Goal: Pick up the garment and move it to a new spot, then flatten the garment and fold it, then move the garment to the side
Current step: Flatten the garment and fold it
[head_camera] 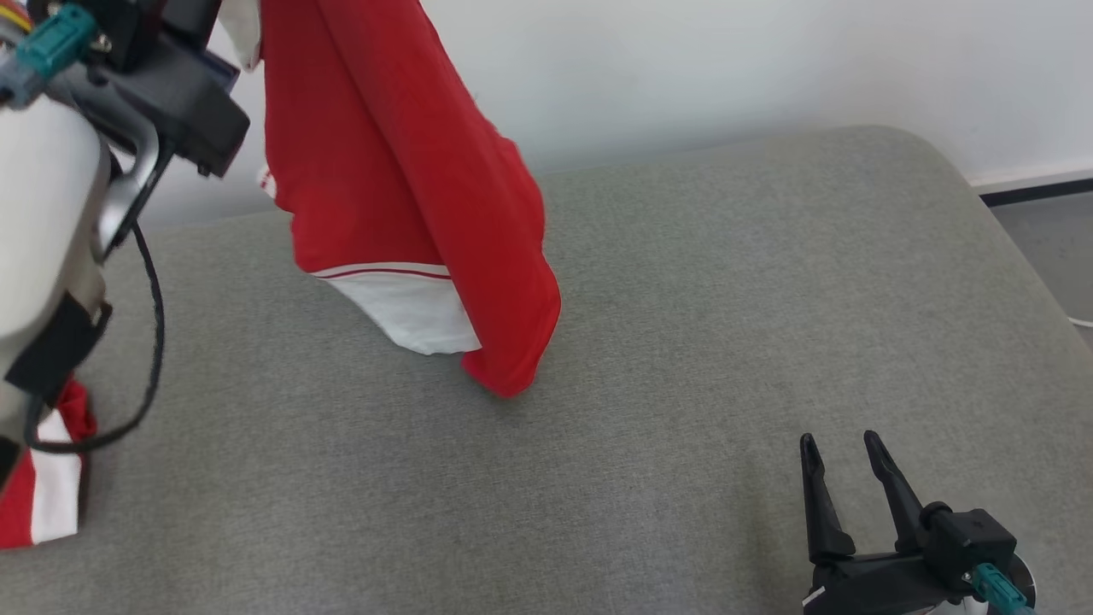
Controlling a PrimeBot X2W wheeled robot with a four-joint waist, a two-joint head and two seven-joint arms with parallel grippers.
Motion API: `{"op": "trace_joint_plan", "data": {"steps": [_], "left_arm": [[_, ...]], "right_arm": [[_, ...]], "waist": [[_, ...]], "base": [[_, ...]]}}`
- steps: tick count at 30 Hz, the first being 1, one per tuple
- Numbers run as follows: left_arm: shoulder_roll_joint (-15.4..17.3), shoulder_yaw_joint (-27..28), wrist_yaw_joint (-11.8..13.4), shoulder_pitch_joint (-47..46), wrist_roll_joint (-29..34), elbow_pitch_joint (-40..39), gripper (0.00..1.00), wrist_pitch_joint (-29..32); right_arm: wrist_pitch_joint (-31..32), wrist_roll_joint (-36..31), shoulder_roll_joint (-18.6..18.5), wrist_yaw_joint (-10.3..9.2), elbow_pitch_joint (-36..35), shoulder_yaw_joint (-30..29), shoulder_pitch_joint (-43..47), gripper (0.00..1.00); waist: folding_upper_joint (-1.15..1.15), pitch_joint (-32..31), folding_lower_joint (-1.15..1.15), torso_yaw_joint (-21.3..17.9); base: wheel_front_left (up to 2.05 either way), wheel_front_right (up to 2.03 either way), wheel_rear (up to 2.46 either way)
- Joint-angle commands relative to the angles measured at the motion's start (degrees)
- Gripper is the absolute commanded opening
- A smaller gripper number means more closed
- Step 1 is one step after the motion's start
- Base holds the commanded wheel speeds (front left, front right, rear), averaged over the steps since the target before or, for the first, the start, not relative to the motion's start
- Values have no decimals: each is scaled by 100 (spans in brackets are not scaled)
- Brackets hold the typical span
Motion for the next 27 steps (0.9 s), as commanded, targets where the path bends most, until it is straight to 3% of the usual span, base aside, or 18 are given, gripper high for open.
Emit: {"op": "trace_joint_plan", "data": {"steps": [1, 6, 17, 23, 27], "left_arm": [[-22, 112, 127, 348, -141, -76, 0, -97], [24, 284, 485, 1319, -345, -555, 0, -140], [13, 685, 1729, 5072, -888, -2561, 0, -150], [-253, 729, 1758, 6272, -914, -2665, 0, -151], [-557, 570, 1561, 6683, -831, -2316, 0, -151]], "right_arm": [[-4, -11, 0, -12, -2, -40, 65, 100], [-5, -25, 2, -12, -35, -80, 138, 100], [-5, -105, 0, -12, -21, -54, 149, 100], [-5, -161, 2, -12, 0, -60, 117, 100], [-5, -172, 1, -12, 9, -86, 82, 100]], "waist": [[-1, -34, -1, 133], [-1, -104, -1, 351], [-1, -186, -1, 902], [-1, -106, -1, 896], [-1, -45, -1, 871]], "base": [[0, 0, 0], [0, 0, 0], [0, 0, 0], [0, 0, 0], [0, 0, 0]]}}
